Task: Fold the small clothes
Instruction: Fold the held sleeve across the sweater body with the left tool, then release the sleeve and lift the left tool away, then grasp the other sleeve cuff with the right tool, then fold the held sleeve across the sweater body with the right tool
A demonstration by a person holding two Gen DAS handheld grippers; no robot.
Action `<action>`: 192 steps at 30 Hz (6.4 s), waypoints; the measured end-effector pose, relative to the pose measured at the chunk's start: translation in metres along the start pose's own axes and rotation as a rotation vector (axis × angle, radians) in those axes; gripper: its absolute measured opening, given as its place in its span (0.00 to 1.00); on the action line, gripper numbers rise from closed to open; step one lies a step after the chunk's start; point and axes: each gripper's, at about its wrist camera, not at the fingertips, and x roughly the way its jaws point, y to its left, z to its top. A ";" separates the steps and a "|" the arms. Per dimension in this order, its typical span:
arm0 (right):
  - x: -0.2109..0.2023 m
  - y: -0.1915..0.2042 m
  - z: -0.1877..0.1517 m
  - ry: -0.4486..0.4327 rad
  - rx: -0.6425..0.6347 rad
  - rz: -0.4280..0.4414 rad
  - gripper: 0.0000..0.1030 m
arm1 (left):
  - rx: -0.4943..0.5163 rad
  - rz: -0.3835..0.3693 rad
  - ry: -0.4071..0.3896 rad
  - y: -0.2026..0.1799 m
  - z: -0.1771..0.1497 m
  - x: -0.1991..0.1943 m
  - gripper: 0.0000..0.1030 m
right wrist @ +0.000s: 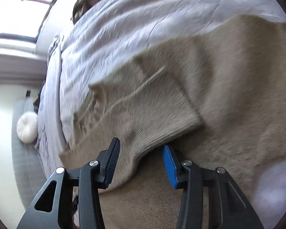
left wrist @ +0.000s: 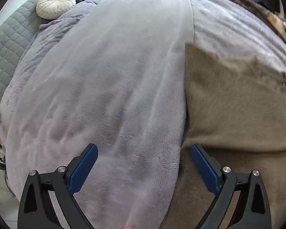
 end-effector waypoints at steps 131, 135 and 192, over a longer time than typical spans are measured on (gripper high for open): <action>0.070 0.156 -0.048 0.255 -0.478 0.008 0.33 | -0.014 -0.255 0.176 -0.065 -0.014 -0.013 1.00; 0.048 0.163 -0.035 0.049 -0.709 -0.273 0.63 | -0.012 -0.275 0.185 -0.068 -0.020 -0.013 1.00; -0.023 -0.077 -0.009 0.000 0.388 0.359 0.41 | -0.170 -0.678 0.132 -0.098 0.056 0.000 0.07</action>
